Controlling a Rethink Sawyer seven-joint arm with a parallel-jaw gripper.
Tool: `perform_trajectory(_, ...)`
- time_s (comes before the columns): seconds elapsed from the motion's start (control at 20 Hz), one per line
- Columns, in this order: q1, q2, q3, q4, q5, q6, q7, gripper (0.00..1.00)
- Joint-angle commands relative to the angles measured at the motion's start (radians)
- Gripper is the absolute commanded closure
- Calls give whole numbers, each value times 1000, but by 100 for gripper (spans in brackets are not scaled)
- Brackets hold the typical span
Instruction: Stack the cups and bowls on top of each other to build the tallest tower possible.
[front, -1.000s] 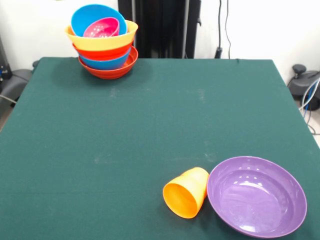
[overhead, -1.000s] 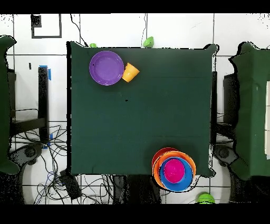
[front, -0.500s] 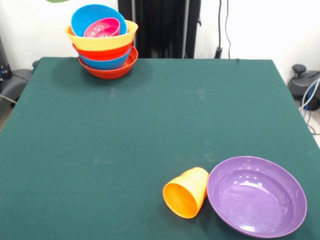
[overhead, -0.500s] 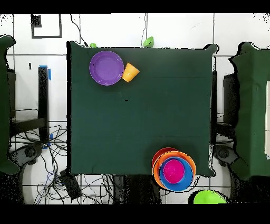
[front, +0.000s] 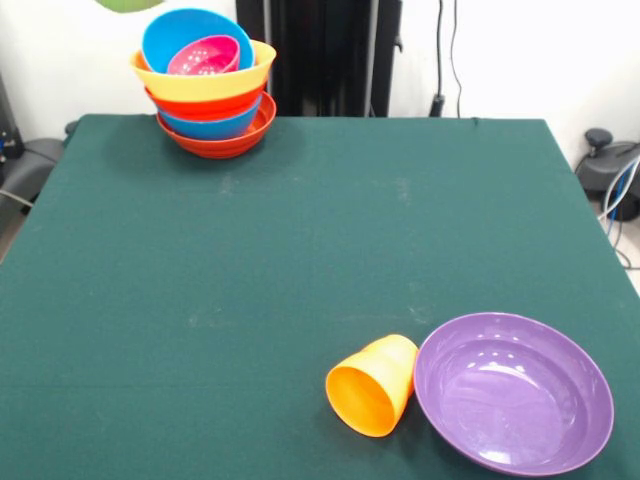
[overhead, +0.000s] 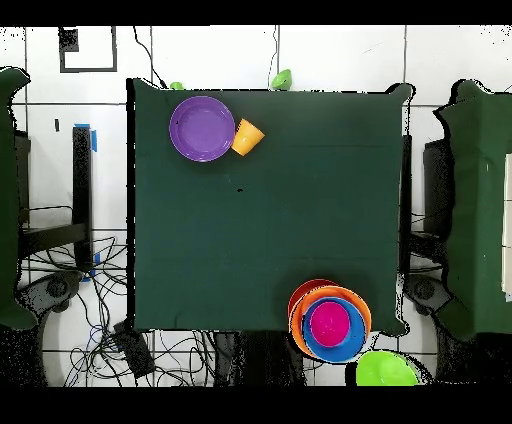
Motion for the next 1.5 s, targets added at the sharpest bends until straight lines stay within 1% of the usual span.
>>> perform_trajectory(0.05,94,24,-6,66,25,-6,-110,100)
perform_trajectory(0.2,117,32,-26,46,-3,10,-61,100)
perform_trajectory(0.3,115,46,-35,52,-37,-10,-31,100)
perform_trajectory(0.35,116,65,-41,59,-77,-27,-1,100)
perform_trajectory(0.4,111,74,-47,62,-97,-37,8,100)
perform_trajectory(0.45,126,78,-51,73,-104,-55,26,100)
perform_trajectory(0.5,129,85,-57,75,-118,-63,38,100)
perform_trajectory(0.65,156,99,-79,79,-153,-77,79,100)
perform_trajectory(0.85,181,142,-133,62,-249,-88,139,100)
perform_trajectory(1.0,187,171,-176,49,-309,-97,154,100)
perform_trajectory(1.05,199,169,-181,51,-306,-103,157,100)
perform_trajectory(1.2,209,197,-216,35,-339,-101,165,100)
perform_trajectory(1.35,236,244,-280,12,-418,-111,198,100)
perform_trajectory(1.45,241,245,-295,11,-427,-110,193,100)
perform_trajectory(1.5,239,238,-295,12,-415,-109,181,100)
